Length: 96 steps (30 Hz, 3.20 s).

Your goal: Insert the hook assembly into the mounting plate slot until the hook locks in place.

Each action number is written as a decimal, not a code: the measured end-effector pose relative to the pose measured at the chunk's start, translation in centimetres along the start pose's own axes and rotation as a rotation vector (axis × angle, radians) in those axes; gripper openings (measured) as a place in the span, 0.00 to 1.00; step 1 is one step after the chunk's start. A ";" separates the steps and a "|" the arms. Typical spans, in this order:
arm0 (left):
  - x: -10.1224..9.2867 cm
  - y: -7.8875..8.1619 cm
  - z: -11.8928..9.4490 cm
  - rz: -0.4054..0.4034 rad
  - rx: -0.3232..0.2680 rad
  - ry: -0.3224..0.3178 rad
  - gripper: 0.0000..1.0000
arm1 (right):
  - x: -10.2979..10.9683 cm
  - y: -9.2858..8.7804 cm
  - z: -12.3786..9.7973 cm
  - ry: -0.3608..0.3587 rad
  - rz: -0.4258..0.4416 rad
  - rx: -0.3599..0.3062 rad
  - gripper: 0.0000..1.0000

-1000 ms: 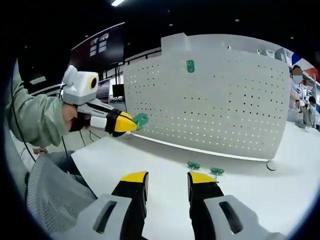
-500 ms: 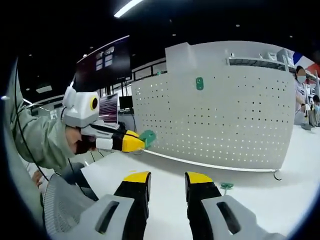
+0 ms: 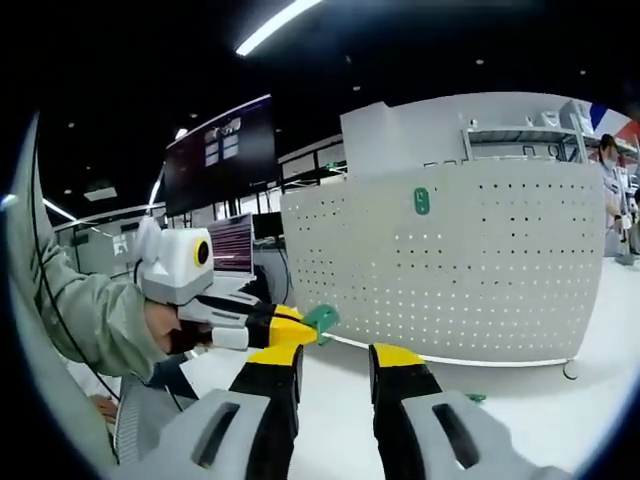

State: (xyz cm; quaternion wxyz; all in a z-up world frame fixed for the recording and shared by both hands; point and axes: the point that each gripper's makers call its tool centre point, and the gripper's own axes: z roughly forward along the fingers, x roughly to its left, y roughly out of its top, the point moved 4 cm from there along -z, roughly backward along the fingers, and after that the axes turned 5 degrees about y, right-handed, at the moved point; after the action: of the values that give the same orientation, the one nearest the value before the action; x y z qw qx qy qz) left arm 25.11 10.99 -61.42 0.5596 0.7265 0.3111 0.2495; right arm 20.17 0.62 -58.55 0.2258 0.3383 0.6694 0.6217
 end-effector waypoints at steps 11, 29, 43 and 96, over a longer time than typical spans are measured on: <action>-0.8 1.1 -0.7 -0.022 -0.054 -0.017 0.03 | 0.8 0.9 1.1 0.043 0.026 -0.031 0.21; -2.1 3.0 -0.9 -0.073 -0.134 -0.056 0.03 | 0.7 2.5 1.6 0.080 0.144 -0.109 0.16; -3.1 4.8 -1.5 -0.088 -0.200 -0.081 0.03 | 1.0 3.2 1.8 0.095 0.223 -0.157 0.12; -4.1 4.9 -1.9 -0.015 -0.176 -0.069 0.21 | 1.3 3.5 1.4 0.078 0.248 -0.188 0.02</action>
State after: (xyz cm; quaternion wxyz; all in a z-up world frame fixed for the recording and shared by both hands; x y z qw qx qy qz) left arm 21.79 8.33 -56.30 0.6335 0.6803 0.2739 0.2468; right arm 20.92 2.46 -55.12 0.1519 0.3715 0.5695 0.7173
